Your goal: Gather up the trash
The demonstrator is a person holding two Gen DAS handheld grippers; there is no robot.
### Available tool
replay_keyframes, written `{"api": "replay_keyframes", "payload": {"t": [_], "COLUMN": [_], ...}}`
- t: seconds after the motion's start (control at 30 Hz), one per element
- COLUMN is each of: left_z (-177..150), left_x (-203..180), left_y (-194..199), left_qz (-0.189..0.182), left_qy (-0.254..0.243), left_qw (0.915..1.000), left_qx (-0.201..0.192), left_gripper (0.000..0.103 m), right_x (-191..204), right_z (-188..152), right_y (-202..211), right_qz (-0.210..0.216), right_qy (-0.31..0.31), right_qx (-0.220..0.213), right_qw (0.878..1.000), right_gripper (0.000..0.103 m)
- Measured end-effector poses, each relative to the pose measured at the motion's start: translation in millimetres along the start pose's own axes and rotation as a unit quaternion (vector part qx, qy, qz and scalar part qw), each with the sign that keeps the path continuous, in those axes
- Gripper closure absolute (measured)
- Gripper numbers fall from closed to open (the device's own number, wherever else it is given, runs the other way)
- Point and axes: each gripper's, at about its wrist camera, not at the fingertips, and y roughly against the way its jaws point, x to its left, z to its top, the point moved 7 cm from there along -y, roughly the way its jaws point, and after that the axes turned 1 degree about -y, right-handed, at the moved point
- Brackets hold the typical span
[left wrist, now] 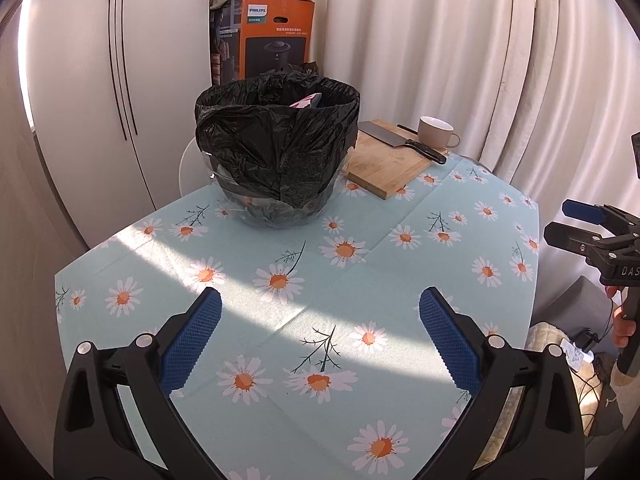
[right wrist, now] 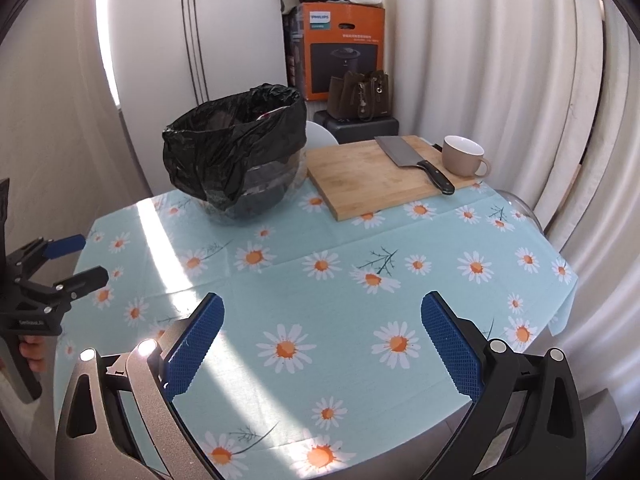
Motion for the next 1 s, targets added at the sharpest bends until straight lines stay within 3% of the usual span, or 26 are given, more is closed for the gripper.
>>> {"api": "replay_keyframes", "payload": {"t": [1.0], "left_z": [10.4], "left_x": [-10.2], "left_y": [14.6], "left_qz": [-0.002], "left_qy": [-0.034], "left_qw": [0.9993], "left_qx": [-0.013], "left_gripper": [0.006], "right_x": [0.5], "right_z": [11.2], "right_y": [21.9], "right_qz": [-0.016], "right_qy": [0.003], "right_qx": [-0.014], "right_qw": [1.0], "right_gripper": [0.008]}}
